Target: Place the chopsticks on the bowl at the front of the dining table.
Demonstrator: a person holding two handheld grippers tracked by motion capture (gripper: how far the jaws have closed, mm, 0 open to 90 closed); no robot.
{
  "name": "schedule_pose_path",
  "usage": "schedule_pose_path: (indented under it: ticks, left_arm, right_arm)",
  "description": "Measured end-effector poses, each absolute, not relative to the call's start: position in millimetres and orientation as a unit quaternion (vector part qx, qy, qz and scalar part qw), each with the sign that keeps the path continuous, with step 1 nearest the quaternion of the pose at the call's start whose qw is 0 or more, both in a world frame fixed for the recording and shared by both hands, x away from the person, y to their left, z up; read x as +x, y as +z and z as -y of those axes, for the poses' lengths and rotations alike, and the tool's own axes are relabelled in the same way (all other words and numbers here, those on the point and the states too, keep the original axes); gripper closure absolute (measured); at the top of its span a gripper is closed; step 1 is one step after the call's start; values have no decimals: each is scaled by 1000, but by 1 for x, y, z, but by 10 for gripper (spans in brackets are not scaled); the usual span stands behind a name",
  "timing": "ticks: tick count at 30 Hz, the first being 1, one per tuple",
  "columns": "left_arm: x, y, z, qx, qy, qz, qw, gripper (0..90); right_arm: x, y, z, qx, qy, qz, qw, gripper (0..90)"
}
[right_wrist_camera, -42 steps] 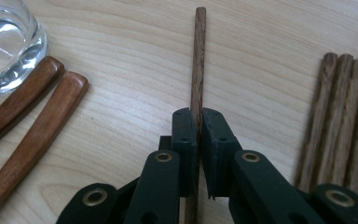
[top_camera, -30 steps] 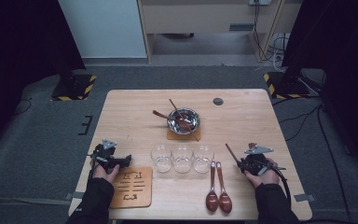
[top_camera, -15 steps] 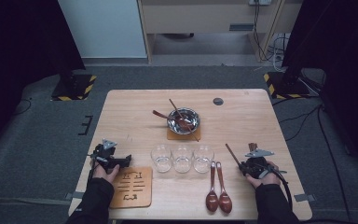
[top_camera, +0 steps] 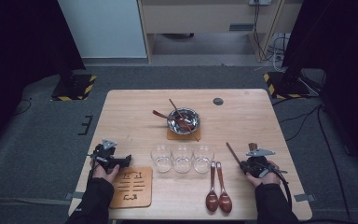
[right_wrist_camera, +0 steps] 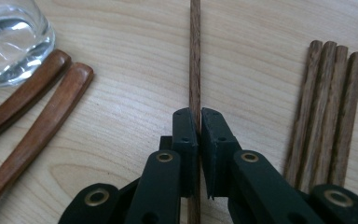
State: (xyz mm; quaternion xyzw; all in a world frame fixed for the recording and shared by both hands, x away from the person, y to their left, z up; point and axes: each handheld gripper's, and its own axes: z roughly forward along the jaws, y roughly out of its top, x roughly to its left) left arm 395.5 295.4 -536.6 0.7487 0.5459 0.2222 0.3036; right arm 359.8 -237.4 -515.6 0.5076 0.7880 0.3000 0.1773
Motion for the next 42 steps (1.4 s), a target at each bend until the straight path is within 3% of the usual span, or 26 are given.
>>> schedule_pose_path:
  ticks: [42]
  left_arm:
    - [395,-537,-295,749,222,-546,304,0]
  right_arm:
    - [370,-475,259,529,384,-727,208,847]
